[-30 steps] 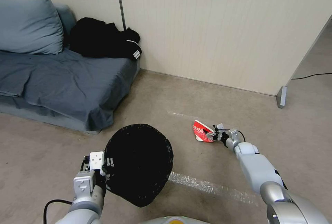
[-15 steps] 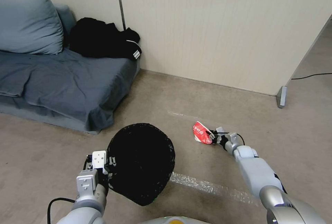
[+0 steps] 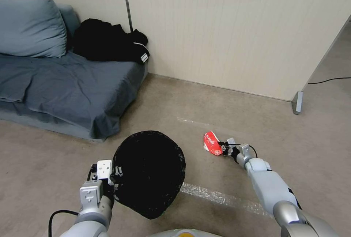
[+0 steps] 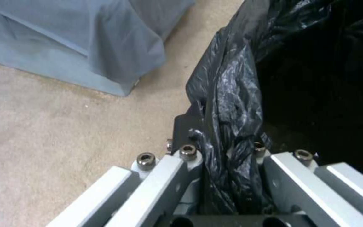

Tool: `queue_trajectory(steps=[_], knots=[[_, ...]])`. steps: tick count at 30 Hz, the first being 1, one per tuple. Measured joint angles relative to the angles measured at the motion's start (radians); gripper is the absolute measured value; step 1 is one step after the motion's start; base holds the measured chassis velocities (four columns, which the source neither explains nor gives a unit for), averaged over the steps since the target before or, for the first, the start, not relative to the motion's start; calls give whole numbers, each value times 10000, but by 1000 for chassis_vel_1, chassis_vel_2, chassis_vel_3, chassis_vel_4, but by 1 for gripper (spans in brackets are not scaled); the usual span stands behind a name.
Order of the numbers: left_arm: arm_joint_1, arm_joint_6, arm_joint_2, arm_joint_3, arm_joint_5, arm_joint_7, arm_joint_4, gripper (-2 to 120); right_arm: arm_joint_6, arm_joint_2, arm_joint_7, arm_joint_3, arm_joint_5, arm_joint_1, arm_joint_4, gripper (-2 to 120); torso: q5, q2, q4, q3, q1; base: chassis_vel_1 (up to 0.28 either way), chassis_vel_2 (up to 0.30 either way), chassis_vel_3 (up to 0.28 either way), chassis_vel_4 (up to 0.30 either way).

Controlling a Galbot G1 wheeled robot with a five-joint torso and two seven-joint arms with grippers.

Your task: Pick up the trash bin, then pick up the garbage from the floor and place it into the trash bin.

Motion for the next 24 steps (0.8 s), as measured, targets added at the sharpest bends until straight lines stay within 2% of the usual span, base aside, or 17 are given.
queue_trajectory(steps=[2, 6, 7, 9, 10, 13, 14, 17, 19, 20, 21, 22, 24], knots=[[-16, 0, 19, -18, -25, 0, 0, 3, 9, -12, 113, -22, 183, -181, 375, 0, 0, 0, 0, 0, 1, 0, 0, 0, 0], [-139, 2, 117, -81, -163, -10, 30, 3, -182, -167, 767, -107, 1119, -1591, 3194, 0, 3, 0, -6, 0, 0, 0, 0, 0, 0], [-139, 2, 117, -81, -163, -10, 30, 3, -182, -167, 767, -107, 1119, -1591, 3194, 0, 3, 0, -6, 0, 0, 0, 0, 0, 0], [-251, 18, 170, -82, -264, -12, 147, 3, -283, -268, 1145, -32, 1675, -2502, 5686, 0, -5, 0, -3, 0, 0, 0, 0, 0, 0], [-251, 18, 170, -82, -264, -12, 147, 3, -283, -268, 1145, -32, 1675, -2502, 5686, 0, -5, 0, -3, 0, 0, 0, 0, 0, 0], [-378, 39, 215, -57, -341, -20, 250, 3, -405, -432, 1325, 50, 2535, -3492, 8830, 0, -8, 0, -1, 0, 0, 0, 0, 0, 0], [-378, 39, 215, -57, -341, -20, 250, 3, -405, -432, 1325, 50, 2535, -3492, 8830, 0, -8, 0, -1, 0, 0, 0, 0, 0, 0], [-493, 65, 260, -17, -443, -21, 329, 3, -629, -671, 1115, 72, 3621, -4478, 11964, 0, -11, 1, -1, -2, -1, 0, 0, 0, 0], [-493, 65, 260, -17, -443, -21, 329, 3, -629, -671, 1115, 72, 3621, -4478, 11964, 0, -11, 1, -1, -2, -1, 0, 0, 0, 0], [-561, 75, 290, 10, -496, -22, 389, 3, -841, -903, 885, -90, 4209, -5255, 13707, 0, -2, 0, -3, -1, 0, 0, 0, 0, 0], [-580, 77, 296, 17, -507, -27, 405, 3, -866, -1041, 844, -228, 4347, -5568, 14235, 0, -5, 0, -2, -1, -1, 0, 0, 0, 0], [-580, 77, 296, 17, -507, -27, 405, 3, -866, -1041, 844, -228, 4347, -5568, 14235, 0, -5, 0, -2, -1, -1, 0, 0, 0, 0], [-643, 94, 331, 58, -563, -31, 447, 3, -779, -1521, 814, -954, 4537, -6368, 15300, 0, -4, 0, -5, -1, -1, 0, 0, 0, 0]])
